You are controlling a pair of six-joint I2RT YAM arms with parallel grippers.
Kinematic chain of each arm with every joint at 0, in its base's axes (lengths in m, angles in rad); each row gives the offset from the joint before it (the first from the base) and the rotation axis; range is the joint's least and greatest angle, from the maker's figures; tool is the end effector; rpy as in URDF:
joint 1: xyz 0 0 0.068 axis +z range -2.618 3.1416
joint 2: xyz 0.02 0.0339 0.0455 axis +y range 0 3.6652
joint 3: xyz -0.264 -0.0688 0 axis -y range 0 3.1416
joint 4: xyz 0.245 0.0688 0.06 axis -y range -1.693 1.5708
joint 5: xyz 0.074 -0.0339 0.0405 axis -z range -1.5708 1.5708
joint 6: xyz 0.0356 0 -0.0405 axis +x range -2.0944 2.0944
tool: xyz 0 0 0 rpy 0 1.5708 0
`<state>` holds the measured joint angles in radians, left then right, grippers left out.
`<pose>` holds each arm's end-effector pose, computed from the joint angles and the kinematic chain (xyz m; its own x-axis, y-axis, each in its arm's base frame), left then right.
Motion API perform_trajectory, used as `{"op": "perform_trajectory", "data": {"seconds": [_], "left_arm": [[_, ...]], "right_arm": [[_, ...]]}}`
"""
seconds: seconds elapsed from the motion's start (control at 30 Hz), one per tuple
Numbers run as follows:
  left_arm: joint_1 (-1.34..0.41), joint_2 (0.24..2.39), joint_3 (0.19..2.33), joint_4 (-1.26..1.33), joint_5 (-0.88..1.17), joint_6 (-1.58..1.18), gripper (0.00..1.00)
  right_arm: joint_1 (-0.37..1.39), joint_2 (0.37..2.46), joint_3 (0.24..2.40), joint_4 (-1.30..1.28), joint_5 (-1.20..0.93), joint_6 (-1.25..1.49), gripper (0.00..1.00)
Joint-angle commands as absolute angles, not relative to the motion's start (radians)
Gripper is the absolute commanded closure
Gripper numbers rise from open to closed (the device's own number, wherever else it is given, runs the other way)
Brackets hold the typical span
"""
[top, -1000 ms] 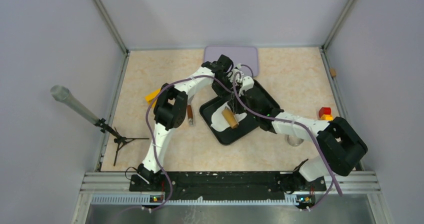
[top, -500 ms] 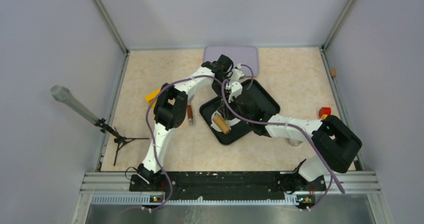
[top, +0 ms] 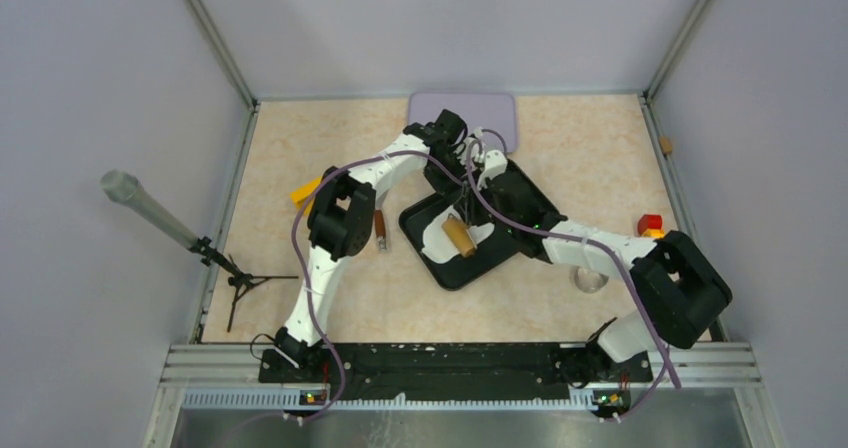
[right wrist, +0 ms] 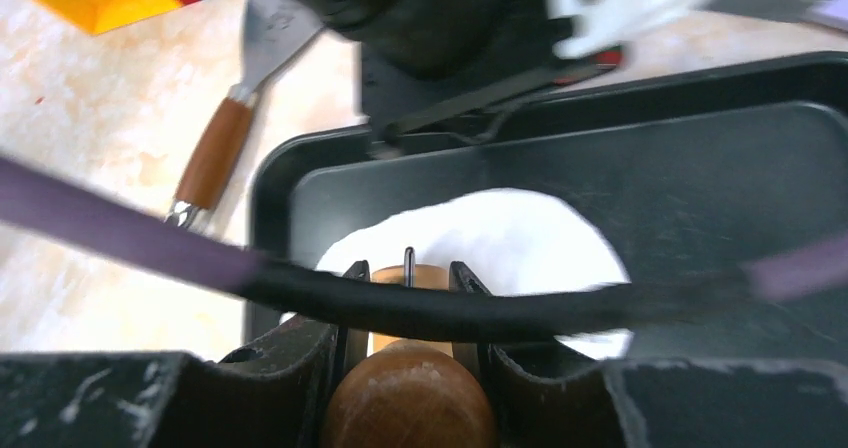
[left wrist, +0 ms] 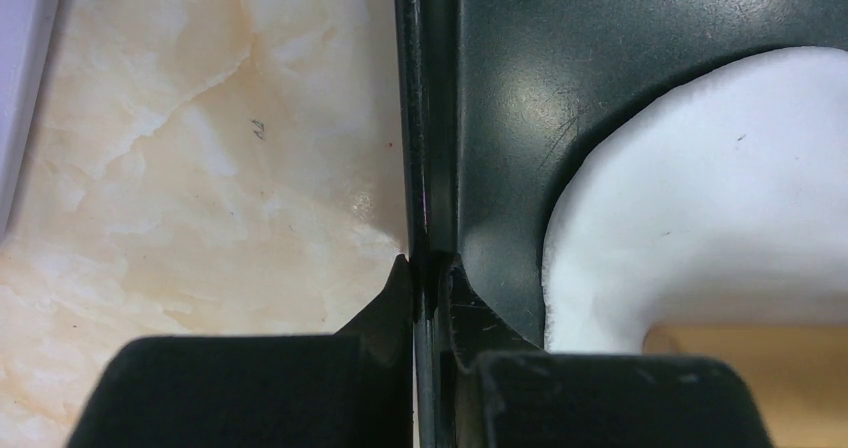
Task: Roll out the dumpling wrappers from the dough
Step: Flatten out the dough on the work surface.
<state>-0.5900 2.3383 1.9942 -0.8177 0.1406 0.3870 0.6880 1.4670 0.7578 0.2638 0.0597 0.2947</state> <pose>0.4107 -0.2810 0.1771 -0.4806 0.7715 -0.4168 0.8408 0.5405 0.0310 0.2458 0.1993 0.2149 -0.4905 -0.0279 -0.8710 -0.4701 0.8501 0.2375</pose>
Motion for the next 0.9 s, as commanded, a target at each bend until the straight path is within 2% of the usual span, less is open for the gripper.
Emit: {"op": "perform_trajectory", "data": {"seconds": [0.0, 0.27, 0.63, 0.87], "left_arm": [[-0.584, 2.331, 2.002, -0.797, 0.067, 0.419, 1.00], [-0.585, 2.325, 1.996, -0.795, 0.071, 0.418, 1.00], [-0.585, 2.313, 1.974, -0.785, 0.072, 0.429, 1.00], [-0.585, 2.311, 1.973, -0.787, 0.073, 0.431, 1.00]], "right_arm": [[0.808, 1.591, 0.737, 0.042, 0.023, 0.248, 1.00], [0.911, 1.641, 0.770, 0.033, 0.037, 0.247, 1.00], [0.690, 1.566, 0.718, 0.003, 0.130, 0.251, 1.00], [0.676, 1.560, 0.710, 0.008, 0.171, 0.240, 1.00]]}}
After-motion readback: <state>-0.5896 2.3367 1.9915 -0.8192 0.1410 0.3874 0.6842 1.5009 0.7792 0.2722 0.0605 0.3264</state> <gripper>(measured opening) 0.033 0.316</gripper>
